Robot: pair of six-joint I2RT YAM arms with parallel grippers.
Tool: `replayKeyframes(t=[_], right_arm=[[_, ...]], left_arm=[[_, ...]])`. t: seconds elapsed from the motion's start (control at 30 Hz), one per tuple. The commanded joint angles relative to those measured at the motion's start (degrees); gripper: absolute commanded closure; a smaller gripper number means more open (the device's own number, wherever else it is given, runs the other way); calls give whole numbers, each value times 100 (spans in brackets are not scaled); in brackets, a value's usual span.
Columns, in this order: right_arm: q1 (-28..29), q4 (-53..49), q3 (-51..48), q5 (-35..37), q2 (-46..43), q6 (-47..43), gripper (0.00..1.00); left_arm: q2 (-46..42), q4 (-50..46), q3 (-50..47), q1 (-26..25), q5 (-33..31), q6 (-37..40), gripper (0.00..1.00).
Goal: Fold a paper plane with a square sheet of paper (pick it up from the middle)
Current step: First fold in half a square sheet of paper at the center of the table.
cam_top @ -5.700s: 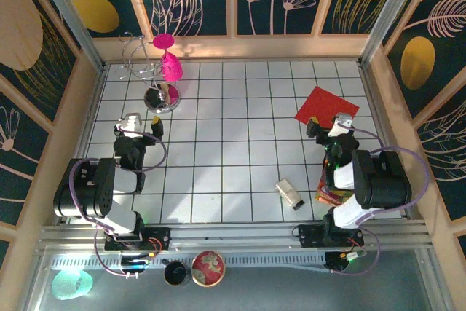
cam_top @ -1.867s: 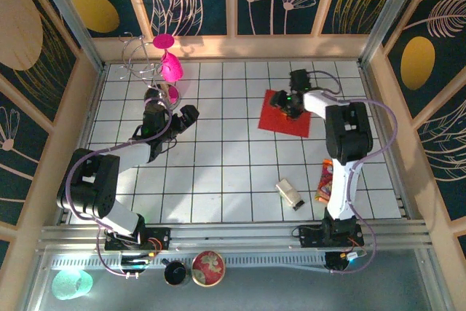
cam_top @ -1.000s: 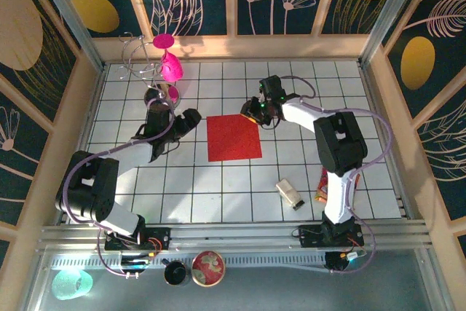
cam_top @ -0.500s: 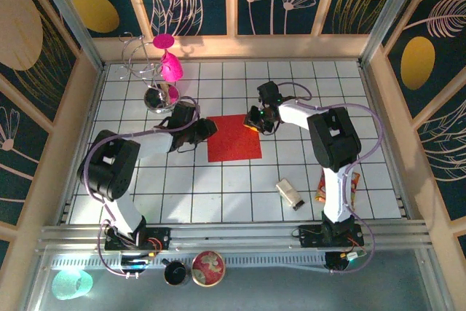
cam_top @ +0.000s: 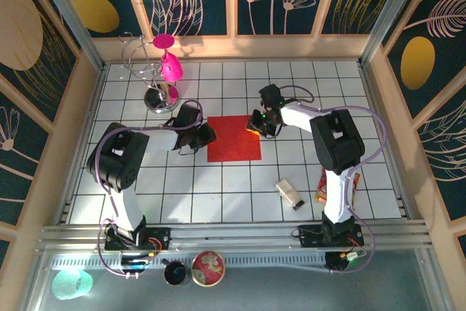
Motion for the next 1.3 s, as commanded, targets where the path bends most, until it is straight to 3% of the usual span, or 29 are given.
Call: replayKeyframes(t=[0.0, 0.27, 0.83, 1.27], right_arm=[[51, -292, -195, 74, -122, -91, 75], [82, 200, -319, -457, 105, 85, 76], [1, 1500, -544, -1272, 178, 614, 76], [-18, 1899, -488, -1487, 484, 811, 76]], left_arm=[[140, -266, 51, -26, -48, 71, 87], [216, -166, -20, -24, -27, -10, 88], [-187, 1259, -688, -32, 295, -926, 82], [-291, 2724, -1262, -25, 639, -1852, 37]])
